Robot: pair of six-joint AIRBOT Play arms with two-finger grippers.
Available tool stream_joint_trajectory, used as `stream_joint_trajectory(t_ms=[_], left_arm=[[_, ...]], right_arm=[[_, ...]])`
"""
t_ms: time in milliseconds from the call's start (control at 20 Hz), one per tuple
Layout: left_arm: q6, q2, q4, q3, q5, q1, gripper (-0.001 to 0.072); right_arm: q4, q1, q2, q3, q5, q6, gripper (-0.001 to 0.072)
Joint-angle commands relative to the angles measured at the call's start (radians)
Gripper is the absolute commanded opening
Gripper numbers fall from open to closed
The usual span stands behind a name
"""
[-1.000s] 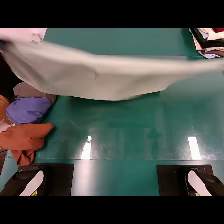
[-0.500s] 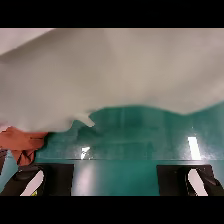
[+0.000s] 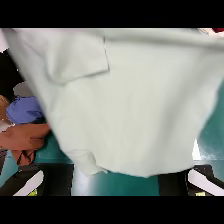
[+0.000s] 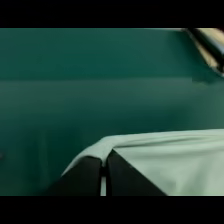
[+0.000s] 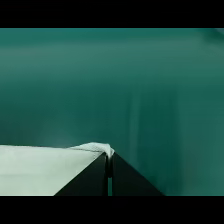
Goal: Fold the shirts.
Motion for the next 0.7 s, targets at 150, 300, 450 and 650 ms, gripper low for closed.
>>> stream_joint_trajectory(t_ms=[150,300,450,650], left_arm=[[0.062,-0.44,-0.08,-0.173,0.08,0.0,0.0023],[0.193,-0.622,-0.241,-0.111,0.138,0.0,0.0024],[0.225,-0.67,-0.257,-0.031,0.177,0.0,0.0023],[0.301,-0.667,-0.161,0.075,-0.019,0.001,0.0023]], right_arm=[[-0.033,0.124,-0.425,-0.072,-0.016,0.014,0.0015],[-0.024,0.154,-0.576,0.071,-0.076,0.018,0.0014],[-0.03,0.171,-0.636,0.21,-0.103,0.029,0.0014],[-0.036,0.171,-0.575,0.172,-0.099,0.027,0.0014]])
